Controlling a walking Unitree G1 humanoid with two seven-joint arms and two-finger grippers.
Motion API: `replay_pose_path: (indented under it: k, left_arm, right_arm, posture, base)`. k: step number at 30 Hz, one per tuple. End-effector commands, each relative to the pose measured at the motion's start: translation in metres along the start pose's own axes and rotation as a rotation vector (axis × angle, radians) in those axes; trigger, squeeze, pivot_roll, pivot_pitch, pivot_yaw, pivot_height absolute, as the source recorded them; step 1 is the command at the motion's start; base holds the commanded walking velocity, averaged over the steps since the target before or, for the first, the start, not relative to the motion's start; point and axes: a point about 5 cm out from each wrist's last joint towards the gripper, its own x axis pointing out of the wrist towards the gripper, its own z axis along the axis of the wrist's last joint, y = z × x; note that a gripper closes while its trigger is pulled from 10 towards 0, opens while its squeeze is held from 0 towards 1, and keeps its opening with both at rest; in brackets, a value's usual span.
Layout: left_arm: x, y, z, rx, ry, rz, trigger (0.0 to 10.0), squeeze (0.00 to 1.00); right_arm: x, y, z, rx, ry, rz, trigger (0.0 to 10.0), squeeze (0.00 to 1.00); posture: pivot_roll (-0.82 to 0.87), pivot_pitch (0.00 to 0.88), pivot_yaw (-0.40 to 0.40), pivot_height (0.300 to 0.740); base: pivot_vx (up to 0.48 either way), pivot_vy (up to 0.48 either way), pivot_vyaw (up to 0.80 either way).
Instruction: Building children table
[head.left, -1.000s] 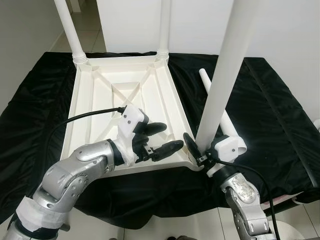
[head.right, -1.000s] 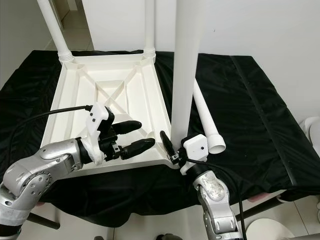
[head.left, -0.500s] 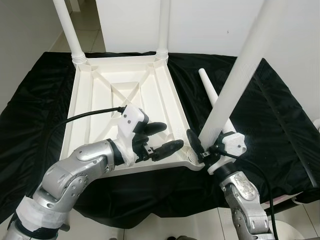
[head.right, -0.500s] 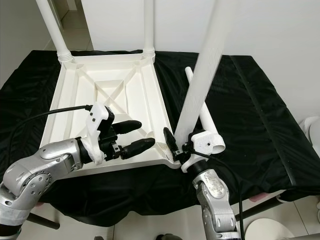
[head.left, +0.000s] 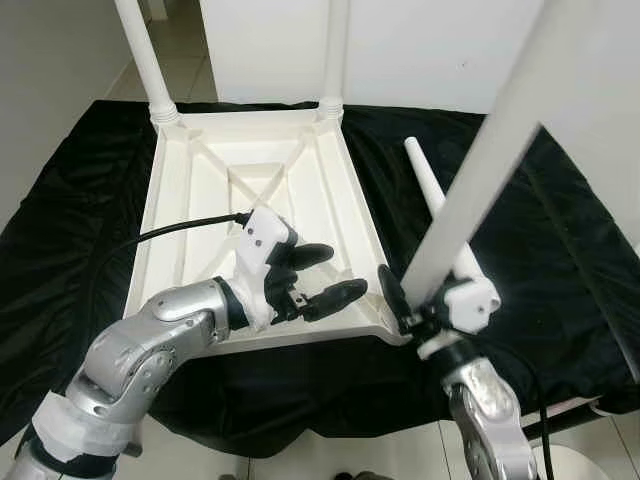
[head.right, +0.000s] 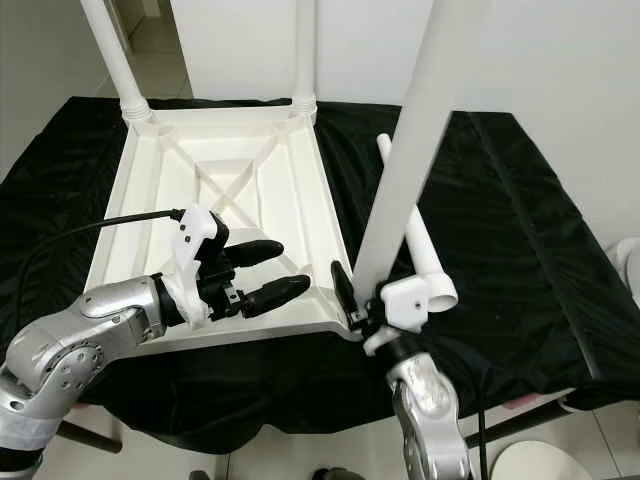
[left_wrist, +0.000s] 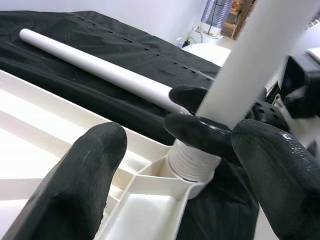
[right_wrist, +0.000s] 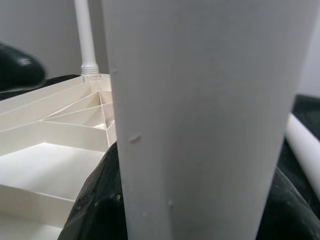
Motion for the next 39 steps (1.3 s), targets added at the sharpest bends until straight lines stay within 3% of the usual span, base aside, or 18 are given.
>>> replay_pose_path:
  k: [1,6,10,18,22,23,24,27,30,32,33,34,39]
  left_arm:
    - [0.0,-0.005,0.003,0.012,-0.006,-0.117,10.0,0.0]
    - [0.0,-0.003,0.003,0.017,-0.007,-0.116,10.0,0.0]
    - [0.0,-0.003,0.003,0.019,-0.006,-0.117,10.0,0.0]
    - [0.002,-0.003,0.005,0.022,-0.008,-0.122,10.0,0.0]
    - [0.002,-0.002,0.006,0.012,-0.012,-0.129,10.0,0.0]
    - [0.002,-0.002,0.007,0.007,-0.015,-0.134,10.0,0.15]
    - [0.001,-0.002,0.008,-0.01,-0.024,-0.154,10.0,1.0]
    - [0.0,-0.004,0.011,-0.028,-0.039,-0.183,10.0,1.0]
    - [0.001,0.0,0.016,0.007,-0.054,-0.156,10.0,0.98]
    - [0.001,0.0,0.016,0.007,-0.054,-0.156,10.0,0.98]
    - [0.002,0.001,0.018,0.022,-0.061,-0.147,10.0,0.17]
    - [0.004,0.002,0.021,0.032,-0.073,-0.142,10.0,0.0]
    - [0.012,0.002,0.036,0.052,-0.127,-0.149,10.0,0.0]
  right_arm:
    - [-0.016,0.008,-0.029,0.022,0.163,0.028,10.0,0.0]
    - [-0.032,0.005,-0.048,0.067,0.215,-0.012,10.0,0.0]
    - [-0.034,0.002,-0.051,0.113,0.219,-0.056,10.0,0.0]
    - [-0.022,0.0,-0.05,0.073,0.247,-0.031,10.0,0.0]
    - [-0.012,0.0,-0.037,0.072,0.203,0.002,10.0,0.0]
    - [-0.008,0.0,-0.027,0.075,0.171,0.043,10.0,0.0]
    - [-0.004,0.002,-0.015,0.073,0.132,0.095,10.0,0.0]
    - [-0.001,0.003,0.002,0.096,0.082,0.154,10.0,0.0]
    - [0.002,0.001,0.019,0.103,0.046,0.209,10.0,0.0]
    - [0.002,0.001,0.019,0.103,0.046,0.209,10.0,0.0]
    - [0.003,0.0,0.026,0.095,0.034,0.243,10.0,0.0]
    - [0.005,-0.002,0.034,0.087,0.025,0.272,10.0,0.0]
    - [0.013,-0.007,0.056,0.038,0.023,0.382,10.0,0.0]
  posture:
    - [-0.02,0.114,0.017,0.74]
    - [-0.02,0.109,0.021,0.74]
    - [-0.02,0.109,0.021,0.74]
    - [-0.02,0.109,0.024,0.74]
    - [-0.02,0.111,0.023,0.74]
    - [-0.02,0.112,0.02,0.74]
    - [-0.02,0.112,0.02,0.74]
    - [-0.02,0.112,0.012,0.74]
    - [-0.03,0.112,0.008,0.74]
    - [-0.03,0.112,0.008,0.74]
    - [-0.02,0.111,0.006,0.74]
    - [-0.02,0.107,0.0,0.74]
    - [-0.02,0.1,-0.004,0.74]
  base:
    - [0.0,0.0,0.0]
    - [0.0,0.0,0.0]
    - [0.0,0.0,0.0]
    - [0.0,0.0,0.0]
    - [0.0,0.0,0.0]
    - [0.0,0.0,0.0]
    - [0.0,0.0,0.0]
    - [0.0,0.0,0.0]
    - [0.0,0.0,0.0]
    - [0.0,0.0,0.0]
    - [0.0,0.0,0.0]
    - [0.0,0.0,0.0]
    - [0.0,0.0,0.0]
